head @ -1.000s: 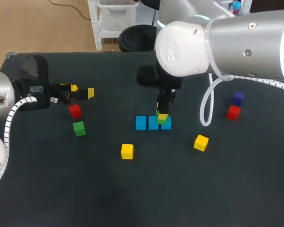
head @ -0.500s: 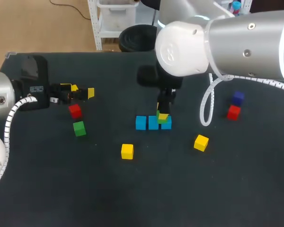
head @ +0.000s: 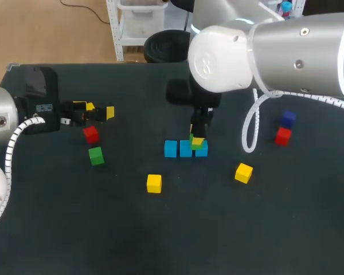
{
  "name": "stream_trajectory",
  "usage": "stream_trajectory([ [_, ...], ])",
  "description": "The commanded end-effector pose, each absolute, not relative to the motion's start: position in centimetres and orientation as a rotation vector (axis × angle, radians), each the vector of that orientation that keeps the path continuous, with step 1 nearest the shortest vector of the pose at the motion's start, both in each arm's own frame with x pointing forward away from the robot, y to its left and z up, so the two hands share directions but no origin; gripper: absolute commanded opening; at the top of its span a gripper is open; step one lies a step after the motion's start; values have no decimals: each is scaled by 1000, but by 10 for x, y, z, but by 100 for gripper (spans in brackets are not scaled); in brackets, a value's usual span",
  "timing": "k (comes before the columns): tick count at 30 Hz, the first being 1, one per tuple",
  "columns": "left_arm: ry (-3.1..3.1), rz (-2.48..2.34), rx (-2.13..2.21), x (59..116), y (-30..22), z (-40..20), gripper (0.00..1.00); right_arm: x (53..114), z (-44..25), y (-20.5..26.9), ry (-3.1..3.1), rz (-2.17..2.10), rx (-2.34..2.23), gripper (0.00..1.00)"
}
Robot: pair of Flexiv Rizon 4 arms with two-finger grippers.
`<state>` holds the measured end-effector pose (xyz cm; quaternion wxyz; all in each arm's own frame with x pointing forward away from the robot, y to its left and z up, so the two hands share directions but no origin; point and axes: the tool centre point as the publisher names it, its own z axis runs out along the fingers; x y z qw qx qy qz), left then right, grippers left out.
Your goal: Place the blue cubes, place green cubes on the blue cubes, place the yellow cubes on the green cubes, then place the red cubes on the yellow cubes, and place purple cube on the red cubes.
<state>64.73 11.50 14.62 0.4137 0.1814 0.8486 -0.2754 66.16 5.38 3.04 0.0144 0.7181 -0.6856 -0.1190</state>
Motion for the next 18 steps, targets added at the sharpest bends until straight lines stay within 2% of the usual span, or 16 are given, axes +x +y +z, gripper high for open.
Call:
stream_trajectory([
  [1, 2125, -700, 458, 647, 117, 145, 100, 662, 30, 54, -2138, -374, 2234, 35],
  [2, 2125, -700, 458, 647, 117, 145, 100, 662, 30, 55, -2140, -375, 2234, 49],
  [3, 2125, -700, 458, 647, 117, 145, 100, 662, 30, 55, -2142, -375, 2234, 100],
  [18, 2125, -700, 458, 647, 117, 145, 100, 663, 30, 55, -2162, -382, 2210, 100],
])
